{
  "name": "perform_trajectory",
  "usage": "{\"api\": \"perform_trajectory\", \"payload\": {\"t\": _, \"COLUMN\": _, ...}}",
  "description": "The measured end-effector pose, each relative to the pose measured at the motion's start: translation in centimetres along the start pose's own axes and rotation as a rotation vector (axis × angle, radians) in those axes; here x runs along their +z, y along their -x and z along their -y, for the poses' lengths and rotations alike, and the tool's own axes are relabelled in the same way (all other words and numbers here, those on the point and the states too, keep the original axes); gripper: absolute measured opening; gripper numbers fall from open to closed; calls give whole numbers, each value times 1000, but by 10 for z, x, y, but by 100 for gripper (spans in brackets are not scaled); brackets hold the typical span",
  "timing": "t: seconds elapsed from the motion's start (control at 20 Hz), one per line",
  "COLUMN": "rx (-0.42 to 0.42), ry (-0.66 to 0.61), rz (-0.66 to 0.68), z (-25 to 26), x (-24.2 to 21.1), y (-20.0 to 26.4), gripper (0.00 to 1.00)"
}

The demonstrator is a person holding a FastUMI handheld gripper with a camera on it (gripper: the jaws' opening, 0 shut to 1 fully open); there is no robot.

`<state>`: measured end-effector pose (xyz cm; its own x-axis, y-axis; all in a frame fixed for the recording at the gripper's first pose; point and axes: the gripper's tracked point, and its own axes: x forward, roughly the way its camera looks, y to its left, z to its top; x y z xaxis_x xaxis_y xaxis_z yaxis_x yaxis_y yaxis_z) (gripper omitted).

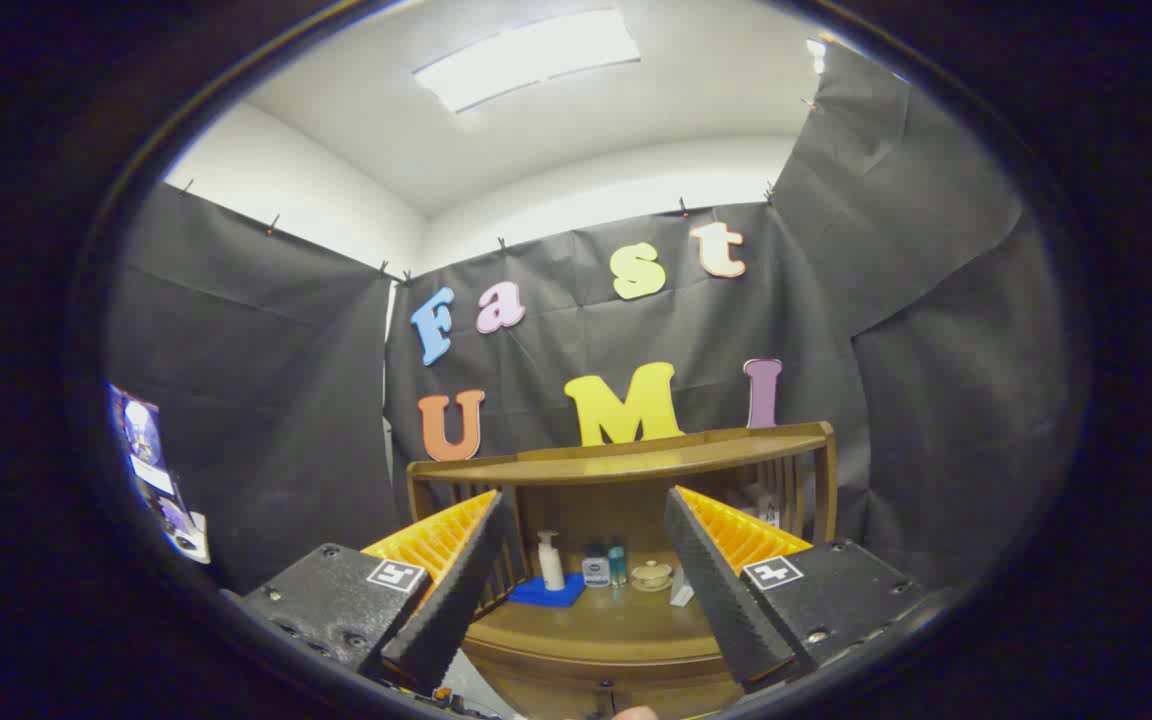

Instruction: Pull open the drawer, take out the items inside it, and place them on the countertop above the cabinet.

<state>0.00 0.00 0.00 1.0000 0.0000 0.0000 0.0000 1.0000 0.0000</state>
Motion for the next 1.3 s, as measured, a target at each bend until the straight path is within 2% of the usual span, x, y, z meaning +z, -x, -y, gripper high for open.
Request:
{"api": "perform_trajectory", "payload": {"t": 0.35, "rx": -36, "ry": 37, "rz": -17, "z": 0, "x": -13, "y": -5, "gripper": 100}}
{"api": "perform_trajectory", "payload": {"t": 0.5, "rx": -54, "ry": 59, "rz": -24, "z": 10, "x": -31, "y": -6, "gripper": 100}}
{"api": "perform_trajectory", "payload": {"t": 0.8, "rx": -73, "ry": 6, "rz": -71, "z": 15, "x": -70, "y": -9, "gripper": 100}}
{"api": "perform_trajectory", "payload": {"t": 1.05, "rx": -96, "ry": 29, "rz": -63, "z": 24, "x": -94, "y": -12, "gripper": 100}}
{"api": "perform_trajectory", "payload": {"t": 1.3, "rx": -90, "ry": 29, "rz": -118, "z": 24, "x": -143, "y": -18, "gripper": 100}}
